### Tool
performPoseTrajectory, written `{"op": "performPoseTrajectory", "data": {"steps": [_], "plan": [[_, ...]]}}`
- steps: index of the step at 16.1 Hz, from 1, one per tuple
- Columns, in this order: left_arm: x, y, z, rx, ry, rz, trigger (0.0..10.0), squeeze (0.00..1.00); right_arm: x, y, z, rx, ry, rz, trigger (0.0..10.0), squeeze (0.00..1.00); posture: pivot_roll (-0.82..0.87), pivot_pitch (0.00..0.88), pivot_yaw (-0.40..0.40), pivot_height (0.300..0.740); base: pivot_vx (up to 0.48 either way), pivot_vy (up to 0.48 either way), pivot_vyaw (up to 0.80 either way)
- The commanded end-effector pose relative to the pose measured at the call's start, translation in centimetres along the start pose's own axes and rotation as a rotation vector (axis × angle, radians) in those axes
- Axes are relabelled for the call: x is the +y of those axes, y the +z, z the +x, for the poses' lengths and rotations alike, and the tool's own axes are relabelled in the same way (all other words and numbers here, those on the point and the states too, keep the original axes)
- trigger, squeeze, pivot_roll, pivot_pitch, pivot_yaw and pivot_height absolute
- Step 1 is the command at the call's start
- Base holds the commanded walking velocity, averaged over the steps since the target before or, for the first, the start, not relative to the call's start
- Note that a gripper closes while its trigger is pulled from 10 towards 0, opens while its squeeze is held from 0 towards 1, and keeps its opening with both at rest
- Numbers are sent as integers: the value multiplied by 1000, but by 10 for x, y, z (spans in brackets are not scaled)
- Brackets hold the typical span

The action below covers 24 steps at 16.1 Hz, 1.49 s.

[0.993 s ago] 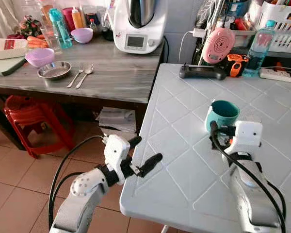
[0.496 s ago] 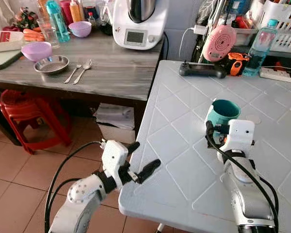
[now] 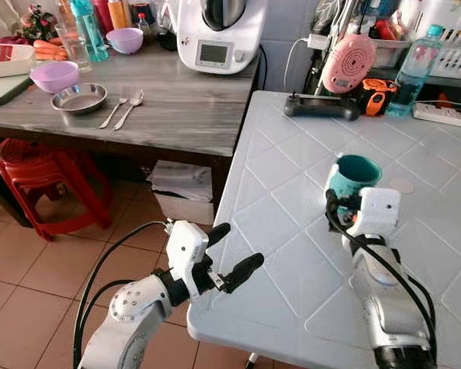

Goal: Setting the table

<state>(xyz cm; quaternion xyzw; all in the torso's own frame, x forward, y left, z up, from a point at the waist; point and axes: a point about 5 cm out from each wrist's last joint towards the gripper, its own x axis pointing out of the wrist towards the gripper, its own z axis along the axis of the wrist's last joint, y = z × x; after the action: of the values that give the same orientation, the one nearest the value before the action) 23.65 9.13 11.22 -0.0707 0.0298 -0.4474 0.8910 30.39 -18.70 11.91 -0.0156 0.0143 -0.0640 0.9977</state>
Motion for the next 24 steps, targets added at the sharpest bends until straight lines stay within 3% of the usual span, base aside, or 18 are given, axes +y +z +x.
{"op": "performPoseTrajectory", "data": {"steps": [1, 5, 24], "plan": [[-1, 1, 2, 0, -24, 11, 10000, 0, 1, 1, 4, -9, 3, 22, 0, 0, -45, 65, 1, 740, 0, 0, 0], [4, 1, 6, 2, -32, 24, 10000, 0, -3, 4, 12, -27, -10, 20, 0, 0, -46, 48, 12, 740, 0, 0, 0], [12, -1, 14, -14, -19, 49, 10000, 0, -8, 5, 13, -67, -21, 33, 0, 0, -49, 0, 19, 740, 0, 0, 0]]}}
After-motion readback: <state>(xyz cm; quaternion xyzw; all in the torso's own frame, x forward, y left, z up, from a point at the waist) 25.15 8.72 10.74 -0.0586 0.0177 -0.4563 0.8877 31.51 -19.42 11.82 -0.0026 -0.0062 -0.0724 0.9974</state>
